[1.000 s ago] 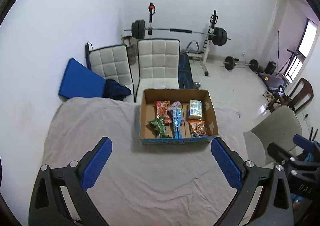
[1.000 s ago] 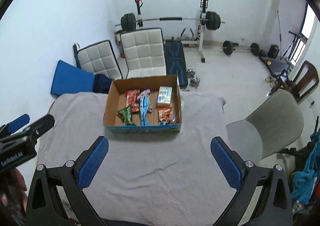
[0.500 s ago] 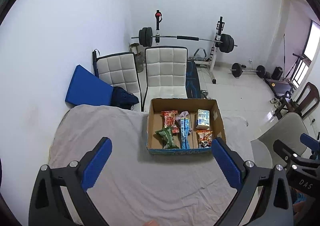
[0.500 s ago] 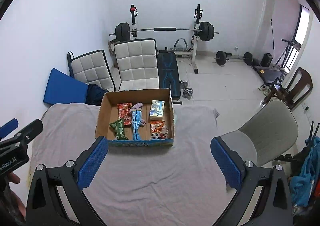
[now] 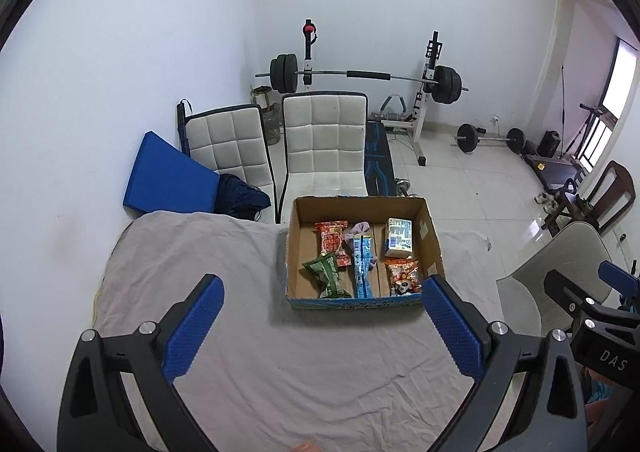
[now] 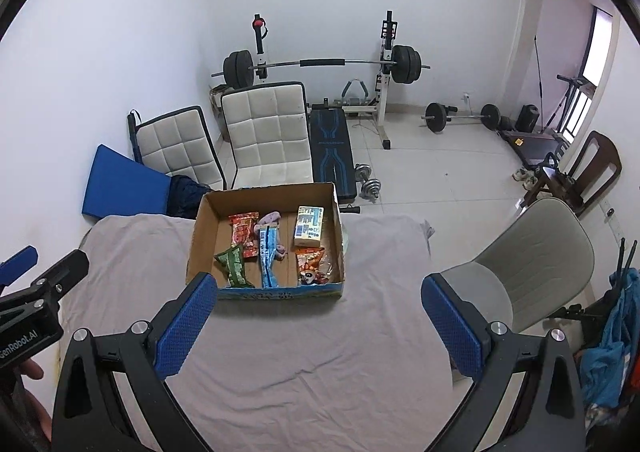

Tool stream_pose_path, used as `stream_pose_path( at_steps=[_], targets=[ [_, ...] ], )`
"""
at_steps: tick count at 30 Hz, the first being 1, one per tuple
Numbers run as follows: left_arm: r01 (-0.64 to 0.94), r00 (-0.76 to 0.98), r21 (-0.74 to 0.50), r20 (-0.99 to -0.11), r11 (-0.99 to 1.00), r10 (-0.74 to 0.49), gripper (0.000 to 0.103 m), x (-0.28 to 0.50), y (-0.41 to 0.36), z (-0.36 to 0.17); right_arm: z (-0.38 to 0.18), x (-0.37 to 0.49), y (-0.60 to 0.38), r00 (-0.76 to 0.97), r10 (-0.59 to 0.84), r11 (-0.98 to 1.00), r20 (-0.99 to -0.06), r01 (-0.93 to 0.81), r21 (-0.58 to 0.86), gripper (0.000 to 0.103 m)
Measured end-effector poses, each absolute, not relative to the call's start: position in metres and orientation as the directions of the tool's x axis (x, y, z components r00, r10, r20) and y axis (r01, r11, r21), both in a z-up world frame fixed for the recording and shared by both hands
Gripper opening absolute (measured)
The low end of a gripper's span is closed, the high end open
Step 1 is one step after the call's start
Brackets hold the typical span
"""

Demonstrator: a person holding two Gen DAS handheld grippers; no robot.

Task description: Organize soft objects

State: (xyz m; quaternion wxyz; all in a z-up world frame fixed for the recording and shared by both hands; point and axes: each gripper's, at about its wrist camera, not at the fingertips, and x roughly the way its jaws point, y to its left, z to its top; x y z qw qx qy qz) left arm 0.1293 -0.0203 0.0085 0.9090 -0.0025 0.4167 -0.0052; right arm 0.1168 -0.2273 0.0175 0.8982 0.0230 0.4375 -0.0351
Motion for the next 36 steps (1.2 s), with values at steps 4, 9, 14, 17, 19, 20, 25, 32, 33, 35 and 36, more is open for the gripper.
stream_pose_path(
  at_steps=[4, 9, 14, 17, 19, 20, 25, 32, 33, 35, 36],
  targets=[
    [0.008, 0.653, -0.012, -0.757, 1.0, -0.014, 0.102, 0.1289, -0.02, 0.0074, 0.0187, 0.1166, -0.2262, 0.621, -0.043, 0.997, -0.783, 0.08, 0.009, 0.103],
    [0.009, 0.655, -0.018, -0.756, 1.0, -0.019, 0.102, 0.129, -0.0207, 0.007, 0.0213, 0.1164, -0.2258, 0.625, -0.047, 0.997, -0.779, 0.082, 0.007, 0.103],
    [0.009, 0.648, -0.017, -0.762, 1.0, -0.019, 0.102, 0.1262, -0.0189, 0.0062, 0.0221, 0.118, -0.2249, 0.626, -0.041, 0.997, -0.779, 0.078, 0.009, 0.103],
    [0.009, 0.645, -0.02, -0.764, 1.0, -0.021, 0.102, 0.1266, -0.0192, 0.0045, 0.0221, 0.119, -0.2237, 0.625, -0.045, 0.997, -0.779, 0.075, 0.002, 0.103],
    [0.008, 0.643, -0.02, -0.766, 1.0, -0.021, 0.102, 0.1261, -0.02, 0.0032, 0.0211, 0.1199, -0.2224, 0.623, -0.042, 0.997, -0.781, 0.071, 0.003, 0.103],
    [0.009, 0.642, -0.022, -0.766, 1.0, -0.023, 0.102, 0.1268, -0.02, 0.0024, 0.0212, 0.1204, -0.2219, 0.623, -0.042, 0.998, -0.781, 0.07, 0.002, 0.103],
    [0.01, 0.648, -0.025, -0.761, 1.0, -0.026, 0.102, 0.1237, -0.0213, 0.001, 0.0208, 0.1202, -0.2208, 0.624, -0.039, 0.998, -0.781, 0.069, 0.005, 0.103],
    [0.01, 0.647, -0.025, -0.762, 1.0, -0.026, 0.102, 0.1238, -0.0216, 0.0012, 0.0204, 0.1202, -0.2191, 0.622, -0.041, 0.998, -0.782, 0.07, 0.003, 0.103],
    [0.011, 0.646, -0.026, -0.763, 1.0, -0.027, 0.102, 0.1233, -0.022, 0.0013, 0.0203, 0.1201, -0.2188, 0.623, -0.042, 0.998, -0.781, 0.07, 0.003, 0.103],
    [0.011, 0.648, -0.025, -0.761, 1.0, -0.026, 0.102, 0.1223, -0.0217, 0.0022, 0.0204, 0.1203, -0.219, 0.623, -0.039, 0.998, -0.781, 0.067, 0.003, 0.103],
    [0.011, 0.647, -0.024, -0.762, 1.0, -0.026, 0.102, 0.1215, -0.0222, 0.0028, 0.0205, 0.1201, -0.2192, 0.623, -0.04, 0.998, -0.781, 0.068, 0.003, 0.103]
  ],
)
